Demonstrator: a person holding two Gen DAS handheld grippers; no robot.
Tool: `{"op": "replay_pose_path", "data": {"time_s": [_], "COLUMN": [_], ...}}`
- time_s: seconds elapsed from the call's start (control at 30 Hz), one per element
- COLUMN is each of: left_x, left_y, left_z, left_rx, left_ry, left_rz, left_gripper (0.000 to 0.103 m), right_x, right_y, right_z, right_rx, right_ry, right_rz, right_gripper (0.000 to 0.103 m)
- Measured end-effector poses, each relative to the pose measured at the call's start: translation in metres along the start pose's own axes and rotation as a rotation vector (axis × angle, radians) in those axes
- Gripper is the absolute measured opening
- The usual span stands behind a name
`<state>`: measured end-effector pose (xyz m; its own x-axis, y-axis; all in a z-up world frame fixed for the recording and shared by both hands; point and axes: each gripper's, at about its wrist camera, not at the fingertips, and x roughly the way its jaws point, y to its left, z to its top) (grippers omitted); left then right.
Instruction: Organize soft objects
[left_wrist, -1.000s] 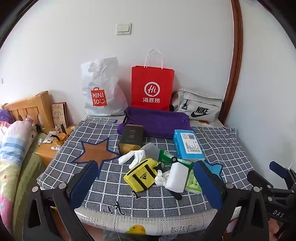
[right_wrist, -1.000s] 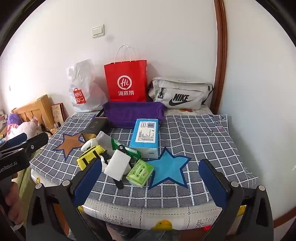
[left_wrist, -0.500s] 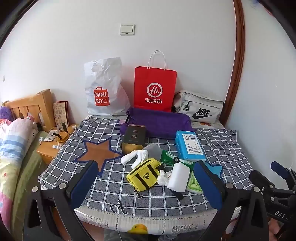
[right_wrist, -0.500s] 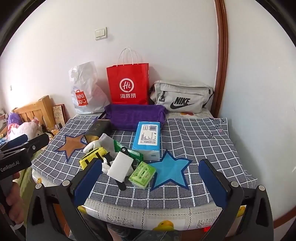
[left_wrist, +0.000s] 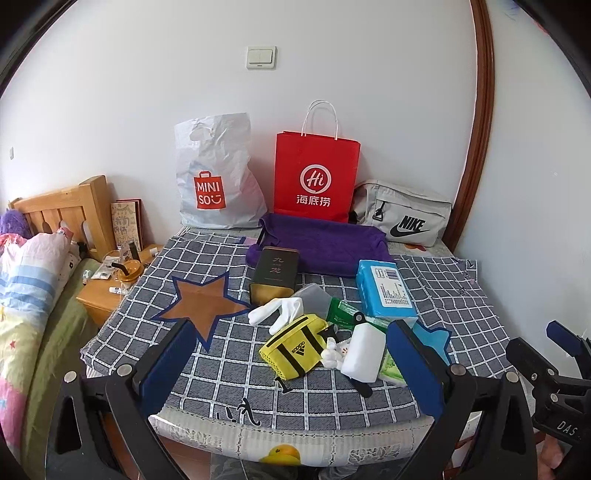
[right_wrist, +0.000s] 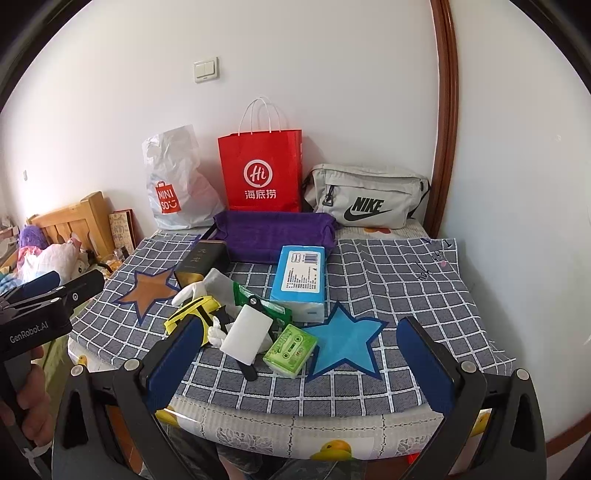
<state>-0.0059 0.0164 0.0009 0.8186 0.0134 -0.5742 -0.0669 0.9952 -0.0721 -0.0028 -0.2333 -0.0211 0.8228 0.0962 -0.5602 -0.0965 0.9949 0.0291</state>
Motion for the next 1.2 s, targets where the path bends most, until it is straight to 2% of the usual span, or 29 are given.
{"op": "replay_pose_path", "data": {"time_s": [1.2], "left_x": [-0.0041], "left_y": [-0.0075], "left_z": [-0.0019], "left_rx": [0.021], "left_ry": [-0.007], "left_rz": [0.002], "left_gripper": [0.103], "right_x": [-0.0094], "right_y": [0.0051], "right_z": [0.0015], "right_rx": [-0.008], "right_ry": [-0.027], "right_rz": [0.004], "right_gripper": [0.103]}}
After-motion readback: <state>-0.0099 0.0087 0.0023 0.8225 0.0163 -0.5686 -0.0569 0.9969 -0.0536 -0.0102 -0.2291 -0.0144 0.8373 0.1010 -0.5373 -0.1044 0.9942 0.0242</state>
